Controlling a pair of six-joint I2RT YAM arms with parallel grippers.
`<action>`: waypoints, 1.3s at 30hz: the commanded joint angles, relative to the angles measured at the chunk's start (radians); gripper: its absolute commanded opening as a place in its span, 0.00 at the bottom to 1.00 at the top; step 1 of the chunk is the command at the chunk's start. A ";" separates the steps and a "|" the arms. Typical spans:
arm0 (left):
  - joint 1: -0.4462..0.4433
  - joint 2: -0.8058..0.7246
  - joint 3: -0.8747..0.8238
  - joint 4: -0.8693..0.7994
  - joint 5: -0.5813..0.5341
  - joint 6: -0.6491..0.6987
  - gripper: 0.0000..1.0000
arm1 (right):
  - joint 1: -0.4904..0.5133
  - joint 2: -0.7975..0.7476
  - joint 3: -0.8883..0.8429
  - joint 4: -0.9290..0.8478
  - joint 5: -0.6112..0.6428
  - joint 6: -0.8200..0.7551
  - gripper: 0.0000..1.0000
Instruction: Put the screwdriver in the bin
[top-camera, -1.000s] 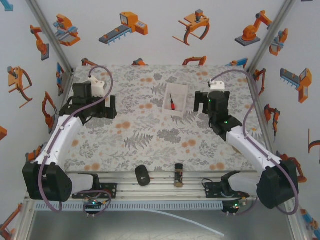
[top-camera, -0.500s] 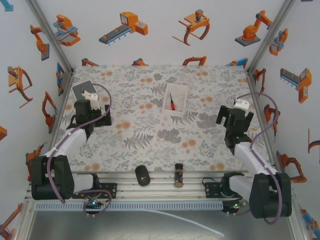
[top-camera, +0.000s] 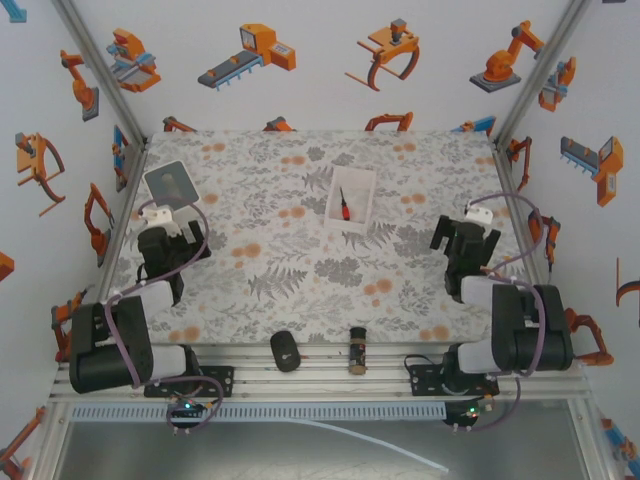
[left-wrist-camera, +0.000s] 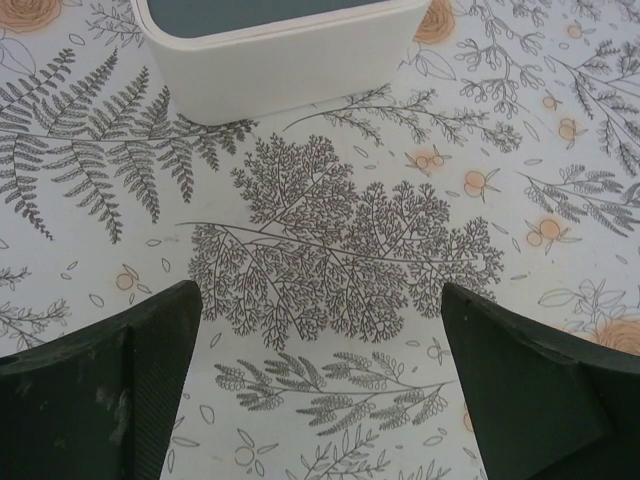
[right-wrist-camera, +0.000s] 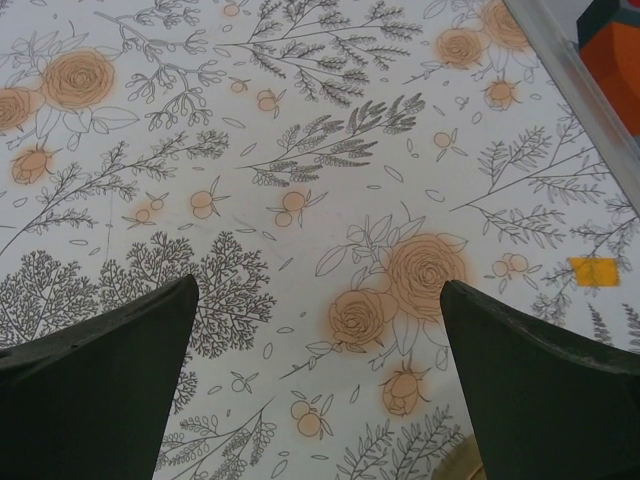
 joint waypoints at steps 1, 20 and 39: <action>0.006 0.060 0.024 0.131 0.031 -0.041 0.97 | -0.009 0.036 -0.016 0.146 -0.039 -0.020 0.99; -0.059 0.185 -0.033 0.345 0.005 0.032 0.97 | -0.014 0.124 -0.047 0.283 -0.103 -0.045 0.99; -0.102 0.204 0.055 0.206 -0.046 0.068 0.97 | -0.014 0.127 0.011 0.180 -0.143 -0.060 0.99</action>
